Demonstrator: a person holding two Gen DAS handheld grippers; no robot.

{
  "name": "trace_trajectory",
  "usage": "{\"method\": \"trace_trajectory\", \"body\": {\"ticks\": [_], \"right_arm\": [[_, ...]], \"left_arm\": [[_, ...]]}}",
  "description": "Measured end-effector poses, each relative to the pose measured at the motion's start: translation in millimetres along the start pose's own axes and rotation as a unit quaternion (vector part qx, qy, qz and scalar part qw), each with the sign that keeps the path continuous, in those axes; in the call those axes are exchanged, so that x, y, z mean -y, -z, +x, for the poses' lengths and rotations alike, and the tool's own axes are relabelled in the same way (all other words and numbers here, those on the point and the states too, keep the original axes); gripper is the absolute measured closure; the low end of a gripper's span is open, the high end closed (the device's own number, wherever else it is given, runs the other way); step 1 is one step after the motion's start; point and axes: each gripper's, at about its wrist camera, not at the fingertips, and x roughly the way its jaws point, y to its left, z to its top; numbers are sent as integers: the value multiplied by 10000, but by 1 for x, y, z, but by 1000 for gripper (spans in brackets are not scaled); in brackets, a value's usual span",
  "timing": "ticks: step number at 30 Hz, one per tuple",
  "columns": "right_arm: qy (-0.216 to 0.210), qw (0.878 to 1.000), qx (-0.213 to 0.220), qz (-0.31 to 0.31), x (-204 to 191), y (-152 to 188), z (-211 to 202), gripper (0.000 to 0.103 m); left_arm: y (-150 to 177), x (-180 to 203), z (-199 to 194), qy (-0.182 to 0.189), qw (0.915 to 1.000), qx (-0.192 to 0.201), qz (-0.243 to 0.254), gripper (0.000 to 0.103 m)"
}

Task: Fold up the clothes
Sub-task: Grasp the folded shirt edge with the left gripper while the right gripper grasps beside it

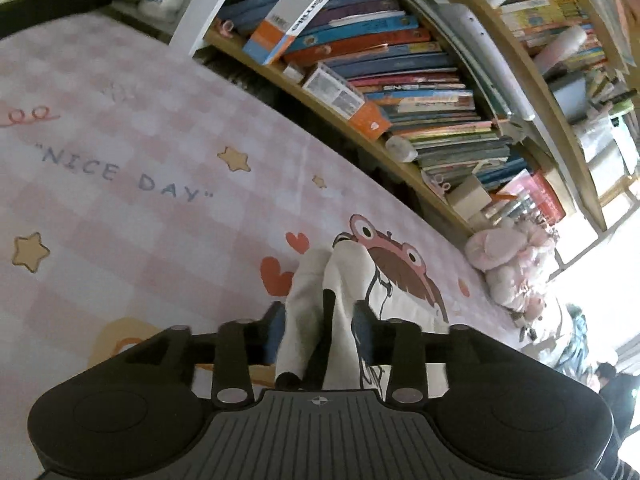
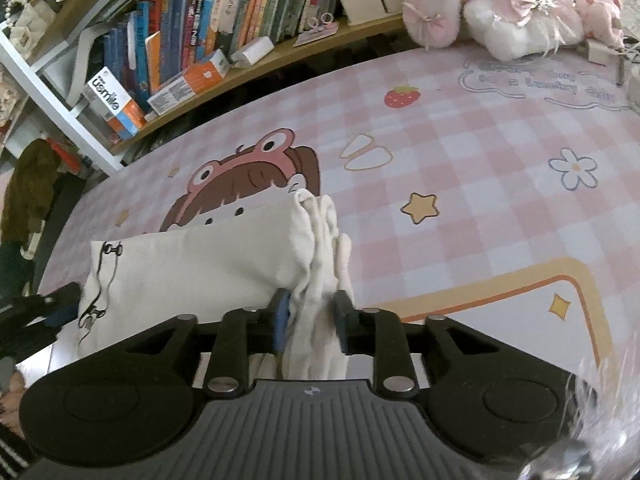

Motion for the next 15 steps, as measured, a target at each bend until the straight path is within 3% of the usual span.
{"method": "trace_trajectory", "body": {"ticks": [1,6,10,15], "right_arm": [[12,10000,8,28,1,0,-1,77],[61,9997,98,227,2,1,-8,66],[-11,9989,52,471,7,4,-22,45],[-149,9952,-183,952,18,10,-23,43]], "left_arm": [[0,1,-2,-16,10000,-7,44,57],[3,6,-5,-231,9996,-88,161,53],[6,4,-4,-304,9994,-173,54,46],[8,0,4,-257,9988,-405,-85,45]]}}
